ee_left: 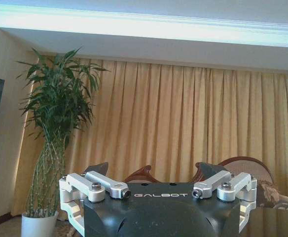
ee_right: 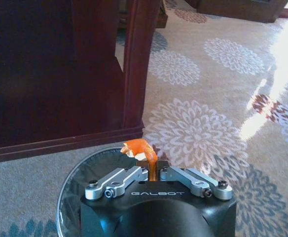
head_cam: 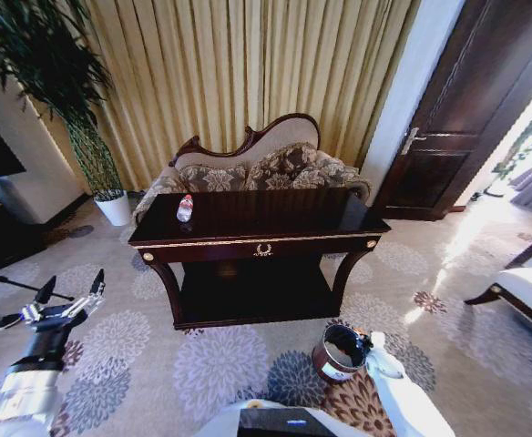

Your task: Move to the front of the table and place the trash on the table into the trash bin.

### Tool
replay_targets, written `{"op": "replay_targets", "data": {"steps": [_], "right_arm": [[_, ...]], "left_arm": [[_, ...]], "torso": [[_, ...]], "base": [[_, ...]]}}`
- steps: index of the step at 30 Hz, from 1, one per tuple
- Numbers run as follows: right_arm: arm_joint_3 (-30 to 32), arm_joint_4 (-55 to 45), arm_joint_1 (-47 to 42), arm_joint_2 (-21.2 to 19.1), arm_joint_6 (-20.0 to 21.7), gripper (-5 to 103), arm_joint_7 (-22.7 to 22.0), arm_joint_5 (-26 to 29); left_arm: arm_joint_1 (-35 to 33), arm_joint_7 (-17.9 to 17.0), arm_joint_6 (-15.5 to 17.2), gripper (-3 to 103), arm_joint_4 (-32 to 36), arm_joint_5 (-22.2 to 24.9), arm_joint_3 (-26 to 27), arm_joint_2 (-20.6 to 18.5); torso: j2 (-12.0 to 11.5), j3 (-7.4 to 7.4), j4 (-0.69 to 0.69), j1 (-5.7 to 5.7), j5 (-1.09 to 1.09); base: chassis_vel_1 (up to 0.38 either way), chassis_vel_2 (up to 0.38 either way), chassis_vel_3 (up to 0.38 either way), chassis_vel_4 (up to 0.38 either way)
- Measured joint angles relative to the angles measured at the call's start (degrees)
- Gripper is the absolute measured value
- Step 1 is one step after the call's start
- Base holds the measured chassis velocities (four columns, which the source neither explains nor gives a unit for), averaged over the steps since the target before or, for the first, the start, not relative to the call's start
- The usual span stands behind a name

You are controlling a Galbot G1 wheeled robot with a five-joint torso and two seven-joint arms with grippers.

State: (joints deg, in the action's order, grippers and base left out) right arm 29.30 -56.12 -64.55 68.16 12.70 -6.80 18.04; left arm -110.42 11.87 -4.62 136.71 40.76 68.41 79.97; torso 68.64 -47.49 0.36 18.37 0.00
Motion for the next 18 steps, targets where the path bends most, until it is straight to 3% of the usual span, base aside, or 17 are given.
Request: {"op": "replay_targets", "data": {"steps": [18], "right_arm": [[0.0, 4.4, 2.7, -0.6, 0.2, 6, 0.0, -1.9]], "left_arm": [[-0.4, 0.1, -0.3, 100, 0.7, 0.3, 0.6, -0.4]], "torso": [[0.0, 0.00, 0.02, 0.00, 0.00]], "base": [[0.000, 0.000, 0.000, 0.000]]}}
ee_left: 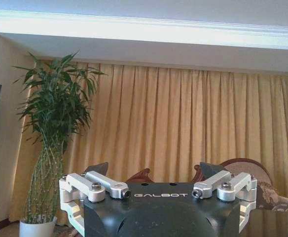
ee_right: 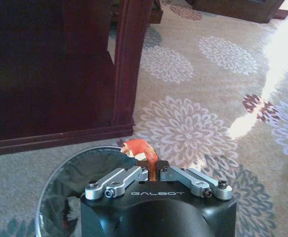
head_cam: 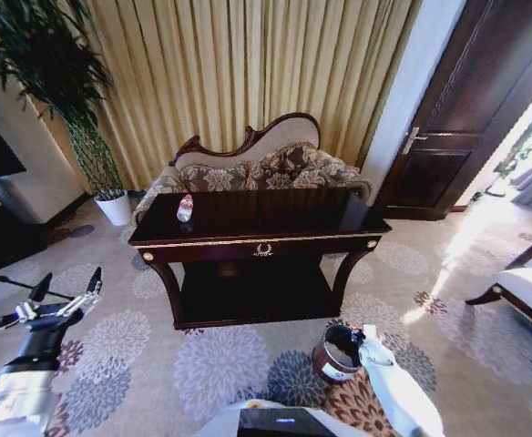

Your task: Move to the front of the table and place the trash on the table into the trash bin.

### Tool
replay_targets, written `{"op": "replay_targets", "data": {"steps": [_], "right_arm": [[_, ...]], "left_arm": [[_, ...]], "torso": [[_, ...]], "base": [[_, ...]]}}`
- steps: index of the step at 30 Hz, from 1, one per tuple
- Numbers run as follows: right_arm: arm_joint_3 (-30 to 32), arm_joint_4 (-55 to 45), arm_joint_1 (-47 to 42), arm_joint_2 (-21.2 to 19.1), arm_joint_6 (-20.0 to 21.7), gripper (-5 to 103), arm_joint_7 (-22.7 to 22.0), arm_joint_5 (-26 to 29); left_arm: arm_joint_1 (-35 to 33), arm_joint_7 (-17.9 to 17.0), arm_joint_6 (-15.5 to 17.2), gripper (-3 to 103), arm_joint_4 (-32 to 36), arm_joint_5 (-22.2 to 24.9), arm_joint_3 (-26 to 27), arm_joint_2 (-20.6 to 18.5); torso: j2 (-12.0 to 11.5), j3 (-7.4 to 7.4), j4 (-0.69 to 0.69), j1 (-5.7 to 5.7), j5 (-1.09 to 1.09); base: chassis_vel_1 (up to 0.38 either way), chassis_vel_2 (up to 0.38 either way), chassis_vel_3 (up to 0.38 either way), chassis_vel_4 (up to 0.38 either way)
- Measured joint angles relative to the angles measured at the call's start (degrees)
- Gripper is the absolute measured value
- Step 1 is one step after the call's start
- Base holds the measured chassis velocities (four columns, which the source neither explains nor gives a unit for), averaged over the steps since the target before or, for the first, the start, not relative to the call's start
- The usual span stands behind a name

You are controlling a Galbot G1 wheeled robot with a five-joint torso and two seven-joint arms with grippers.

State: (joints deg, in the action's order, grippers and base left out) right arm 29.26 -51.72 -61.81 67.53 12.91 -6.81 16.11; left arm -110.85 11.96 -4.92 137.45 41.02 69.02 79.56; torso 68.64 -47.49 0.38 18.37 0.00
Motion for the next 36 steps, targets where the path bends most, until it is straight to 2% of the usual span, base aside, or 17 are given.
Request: {"op": "replay_targets", "data": {"steps": [3, 5, 7, 8, 9, 10, 11, 14, 15, 16, 17, 22, 23, 25, 26, 29, 36], "right_arm": [[0.2, -0.6, -0.5, -0.1, 0.0, 4, 0.0, 0.0], [0.4, -1.4, -0.8, 0.1, 0.2, 14, 0.0, 0.0], [0.4, -1.7, -1.0, 0.2, 0.3, 14, 0.0, 0.0], [0.5, -1.9, -1.1, 0.3, 0.3, 24, 0.0, -0.2], [0.5, -2.1, -1.2, 0.4, 0.4, 30, 0.0, -0.3], [0.5, -2.1, -1.2, 0.4, 0.4, 30, 0.0, -0.3], [0.5, -2.1, -1.2, 0.4, 0.4, 35, 0.0, -0.5], [0.5, -2.2, -1.3, 0.5, 0.4, 35, 0.0, -0.9], [0.5, -2.2, -1.3, 0.5, 0.4, 46, 0.0, -1.0], [0.5, -2.3, -1.4, 0.5, 0.4, 51, 0.0, -1.0], [0.5, -2.3, -1.4, 0.5, 0.4, 51, 0.0, -1.0], [0.6, -2.7, -1.5, 0.7, 0.5, 73, 0.0, -1.1], [0.6, -2.7, -1.5, 0.7, 0.5, 73, 0.0, -1.1], [0.6, -2.7, -1.7, 0.7, 0.5, 84, 0.0, -1.2], [0.6, -2.7, -1.7, 0.7, 0.5, 84, 0.0, -1.2], [0.6, -2.9, -1.9, 0.7, 0.5, 98, 0.0, -1.3], [0.6, -3.8, -2.3, 1.1, 0.5, 100, 0.0, -1.3]], "left_arm": [[0.0, 0.0, 0.0, 100, 0.0, 0.0, -0.1, -0.1], [0.0, 0.0, 0.0, 100, 0.0, 0.0, -0.2, -0.1], [0.0, 0.0, 0.0, 100, 0.0, 0.0, -0.2, -0.1], [0.0, 0.1, 0.0, 100, 0.0, 0.0, -0.2, -0.1], [0.0, 0.1, 0.0, 100, 0.0, 0.0, -0.2, -0.1], [0.0, 0.1, 0.0, 100, 0.0, 0.0, -0.2, -0.1], [0.0, 0.2, -0.1, 100, -0.1, 0.0, -0.2, 0.0], [0.0, 0.2, -0.1, 100, -0.1, 0.0, -0.2, 0.0], [0.0, 0.2, -0.2, 100, -0.2, 0.0, -0.2, 0.0], [0.0, 0.3, -0.2, 100, -0.2, 0.0, -0.2, 0.0], [0.0, 0.3, -0.2, 100, -0.2, 0.0, -0.2, 0.0], [0.2, 0.5, -0.2, 100, -0.4, 0.0, -0.4, 0.0], [0.2, 0.5, -0.2, 100, -0.4, 0.0, -0.4, 0.0], [0.2, 0.6, -0.2, 100, -0.4, 0.0, -0.4, 0.0], [0.2, 0.6, -0.2, 100, -0.4, 0.0, -0.4, 0.0], [0.3, 0.7, -0.2, 100, -0.5, 0.0, -0.4, -0.1], [0.5, 0.8, -0.2, 100, -0.8, 0.0, -0.5, 0.1]], "torso": [[0.0, 0.00, 0.00, 0.00, 0.00], [0.0, 0.00, -0.01, 0.00, 0.00], [0.0, 0.00, -0.01, 0.00, 0.00], [0.0, 0.00, -0.01, 0.00, 0.00], [0.0, 0.00, -0.01, 0.00, 0.00], [0.0, 0.00, -0.01, 0.00, 0.00], [0.0, 0.00, -0.01, 0.00, 0.00], [0.0, 0.00, -0.01, 0.00, 0.00], [0.0, 0.00, -0.01, 0.00, 0.00], [0.0, 0.00, -0.01, 0.00, 0.00], [0.0, 0.00, -0.01, 0.00, 0.00], [0.0, 0.00, -0.01, 0.00, 0.00], [0.0, 0.00, -0.01, 0.00, 0.00], [0.0, 0.00, -0.01, 0.00, 0.00], [0.0, 0.00, -0.01, 0.00, 0.00], [0.0, 0.00, -0.01, 0.00, 0.00], [0.0, 0.00, -0.01, 0.00, 0.00]], "base": [[0.000, 0.000, 0.000, 0.000], [0.000, 0.000, 0.000, 0.000], [0.000, 0.000, 0.000, 0.000], [0.000, 0.000, 0.000, 0.000], [0.000, 0.000, 0.000, 0.000], [0.000, 0.000, 0.000, 0.000], [0.000, 0.000, 0.000, 0.000], [0.000, 0.000, 0.000, 0.000], [0.000, 0.000, 0.000, 0.000], [0.000, 0.000, 0.000, 0.000], [0.000, 0.000, 0.000, 0.000], [0.000, 0.000, 0.000, 0.000], [0.000, 0.000, 0.000, 0.000], [0.000, 0.000, 0.000, 0.000], [0.000, 0.000, 0.000, 0.000], [0.000, 0.000, 0.000, 0.000], [0.000, 0.000, 0.000, 0.000]]}}
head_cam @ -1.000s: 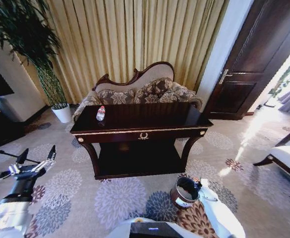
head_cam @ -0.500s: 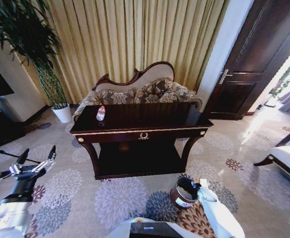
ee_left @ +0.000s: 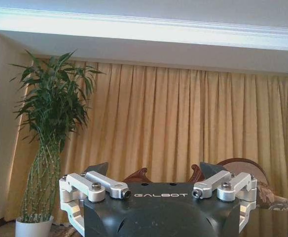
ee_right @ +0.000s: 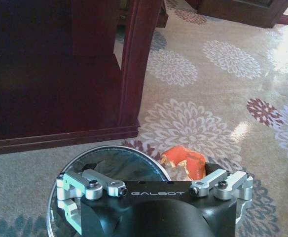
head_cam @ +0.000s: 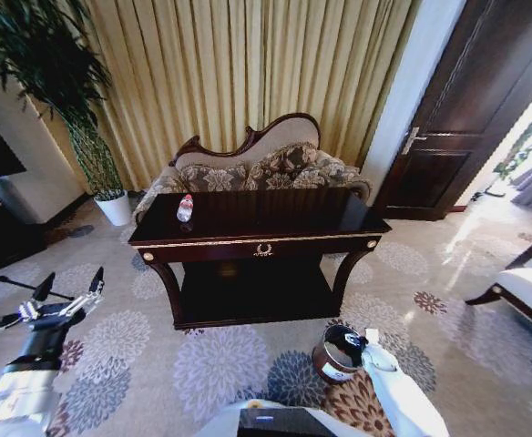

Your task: Move to the front of the table and place the trash on the table into the trash bin.

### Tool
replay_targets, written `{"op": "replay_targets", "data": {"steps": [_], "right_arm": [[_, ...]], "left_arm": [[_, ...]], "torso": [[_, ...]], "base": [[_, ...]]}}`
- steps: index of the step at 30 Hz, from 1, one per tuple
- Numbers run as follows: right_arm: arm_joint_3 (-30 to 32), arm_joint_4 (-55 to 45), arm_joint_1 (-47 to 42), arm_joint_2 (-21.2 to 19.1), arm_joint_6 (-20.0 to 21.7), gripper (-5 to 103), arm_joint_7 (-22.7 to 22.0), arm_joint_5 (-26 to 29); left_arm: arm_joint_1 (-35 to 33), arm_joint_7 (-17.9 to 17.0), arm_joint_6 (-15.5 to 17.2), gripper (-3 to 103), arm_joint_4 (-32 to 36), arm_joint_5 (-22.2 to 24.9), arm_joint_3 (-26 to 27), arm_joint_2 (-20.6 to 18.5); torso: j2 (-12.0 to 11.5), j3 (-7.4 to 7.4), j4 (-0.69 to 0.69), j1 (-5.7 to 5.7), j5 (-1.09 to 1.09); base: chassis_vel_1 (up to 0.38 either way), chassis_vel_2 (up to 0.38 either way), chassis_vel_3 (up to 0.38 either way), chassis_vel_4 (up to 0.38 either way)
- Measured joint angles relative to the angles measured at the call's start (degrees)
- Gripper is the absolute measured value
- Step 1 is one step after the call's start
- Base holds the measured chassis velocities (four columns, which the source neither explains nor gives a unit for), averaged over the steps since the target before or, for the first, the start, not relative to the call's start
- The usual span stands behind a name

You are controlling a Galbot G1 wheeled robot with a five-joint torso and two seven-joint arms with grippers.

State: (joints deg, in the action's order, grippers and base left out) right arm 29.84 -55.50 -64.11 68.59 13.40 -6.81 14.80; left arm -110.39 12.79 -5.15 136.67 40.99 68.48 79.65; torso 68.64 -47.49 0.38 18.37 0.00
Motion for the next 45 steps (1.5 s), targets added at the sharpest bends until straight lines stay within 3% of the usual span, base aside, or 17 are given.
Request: {"op": "replay_targets", "data": {"steps": [6, 7, 15, 20, 24, 27, 45], "right_arm": [[0.1, -1.7, -0.8, 1.4, 0.0, 96, 0.0, 0.1], [0.1, -2.5, -1.3, 2.1, 0.0, 90, 0.0, 0.0], [0.0, -2.5, -1.6, 4.9, -0.1, 99, 0.0, -2.3], [-0.2, -0.9, 0.2, 4.9, -0.3, 80, 0.0, -2.5], [-0.2, -0.4, 1.1, 4.4, -0.3, 95, 0.0, -2.5], [-0.2, -0.1, 1.3, 4.4, -0.3, 99, 0.0, -2.5], [-0.7, 2.0, 2.8, 5.9, 0.9, 100, 0.0, -3.9]], "left_arm": [[0.1, 0.2, 0.0, 100, -0.2, 0.0, 0.0, 0.3], [0.0, 0.2, 0.0, 100, -0.3, -0.1, 0.0, 0.4], [-0.1, 0.3, -0.1, 100, -0.2, -0.1, 0.2, 0.4], [-0.1, 0.3, -0.1, 100, -0.2, 0.0, 0.2, 0.5], [0.2, 0.3, -0.1, 100, -0.2, -0.1, -0.1, 0.5], [0.4, 0.3, 0.0, 100, -0.2, -0.2, -0.3, 0.5], [0.2, 0.8, 0.0, 100, -0.7, -0.3, -0.3, 0.5]], "torso": [[0.0, 0.00, 0.00, 0.00, 0.01], [0.0, 0.00, 0.00, 0.00, 0.01], [0.0, 0.00, 0.00, 0.00, -0.01], [0.0, 0.00, 0.00, 0.00, 0.00], [0.0, 0.00, -0.01, 0.00, 0.01], [0.0, 0.00, 0.01, 0.00, 0.00], [0.0, 0.00, 0.02, 0.00, 0.01]], "base": [[0.000, 0.000, 0.000, 0.000], [0.000, 0.000, 0.000, 0.000], [0.000, 0.000, 0.000, 0.000], [0.000, 0.000, 0.000, 0.000], [0.000, 0.000, 0.000, 0.000], [0.000, 0.000, 0.000, 0.000], [0.000, 0.000, 0.000, 0.000]]}}
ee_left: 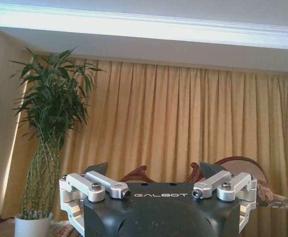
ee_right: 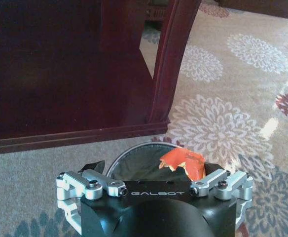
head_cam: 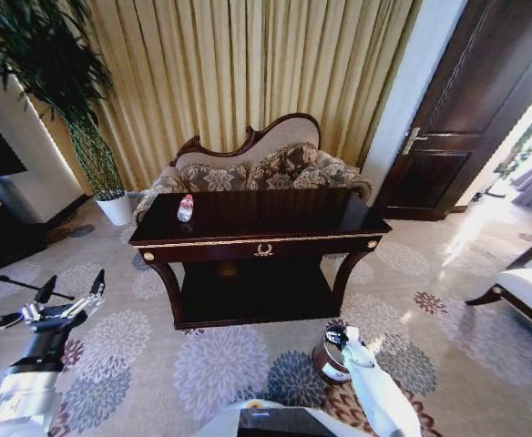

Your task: Move to the front of the table and place the trash on the table into the trash bin.

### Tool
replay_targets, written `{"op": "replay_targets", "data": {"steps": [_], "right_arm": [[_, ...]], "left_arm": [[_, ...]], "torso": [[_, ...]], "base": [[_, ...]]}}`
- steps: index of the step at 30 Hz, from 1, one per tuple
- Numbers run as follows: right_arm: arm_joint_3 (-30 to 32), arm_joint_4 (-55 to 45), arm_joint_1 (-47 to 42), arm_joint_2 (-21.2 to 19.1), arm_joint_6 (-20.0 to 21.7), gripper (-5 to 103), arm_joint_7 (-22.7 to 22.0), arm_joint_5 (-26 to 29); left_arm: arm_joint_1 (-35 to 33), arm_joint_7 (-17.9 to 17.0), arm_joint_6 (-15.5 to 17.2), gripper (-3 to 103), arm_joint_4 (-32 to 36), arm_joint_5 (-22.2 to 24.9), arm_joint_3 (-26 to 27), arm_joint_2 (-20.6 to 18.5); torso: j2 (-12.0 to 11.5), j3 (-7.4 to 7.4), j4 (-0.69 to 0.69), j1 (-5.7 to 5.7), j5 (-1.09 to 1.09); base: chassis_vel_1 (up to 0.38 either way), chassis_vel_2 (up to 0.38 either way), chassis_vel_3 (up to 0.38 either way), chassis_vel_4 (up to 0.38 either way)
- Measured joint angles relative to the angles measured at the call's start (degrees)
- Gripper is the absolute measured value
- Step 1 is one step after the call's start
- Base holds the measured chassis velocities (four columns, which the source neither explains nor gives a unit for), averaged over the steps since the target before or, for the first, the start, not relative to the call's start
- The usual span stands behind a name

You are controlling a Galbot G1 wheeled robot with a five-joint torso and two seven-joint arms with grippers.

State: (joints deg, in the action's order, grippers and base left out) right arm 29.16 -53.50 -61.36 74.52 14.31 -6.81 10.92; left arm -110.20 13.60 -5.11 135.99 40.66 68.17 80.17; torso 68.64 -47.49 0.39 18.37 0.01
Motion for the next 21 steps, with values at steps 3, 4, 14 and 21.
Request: {"op": "replay_targets", "data": {"steps": [3, 4, 14, 21], "right_arm": [[0.0, -0.7, 0.0, -0.1, 0.2, 100, 0.0, -1.5], [0.0, -0.8, 0.1, -0.2, 0.0, 100, 0.0, -3.7], [1.0, -2.4, -0.5, -0.5, 1.3, 100, 0.0, -19.9], [1.1, -3.3, -0.6, -0.2, 1.6, 100, 0.0, -21.8]], "left_arm": [[0.0, 0.1, 0.0, 100, -0.1, 0.0, -0.1, 0.0], [0.0, 0.1, 0.0, 100, -0.1, -0.1, -0.1, 0.0], [-0.2, 0.4, 0.0, 100, 0.1, -0.1, -0.1, 0.0], [-0.7, 0.7, -0.6, 100, -0.1, 0.1, 0.3, 0.3]], "torso": [[0.0, 0.00, -0.04, 0.00, -0.01], [0.0, 0.00, -0.04, 0.00, -0.01], [0.0, 0.00, -0.01, 0.00, -0.01], [0.0, 0.00, -0.02, 0.00, -0.01]], "base": [[0.000, 0.000, 0.000, 0.000], [0.000, 0.000, 0.000, 0.000], [0.000, 0.000, 0.000, 0.000], [0.000, 0.000, 0.000, 0.000]]}}
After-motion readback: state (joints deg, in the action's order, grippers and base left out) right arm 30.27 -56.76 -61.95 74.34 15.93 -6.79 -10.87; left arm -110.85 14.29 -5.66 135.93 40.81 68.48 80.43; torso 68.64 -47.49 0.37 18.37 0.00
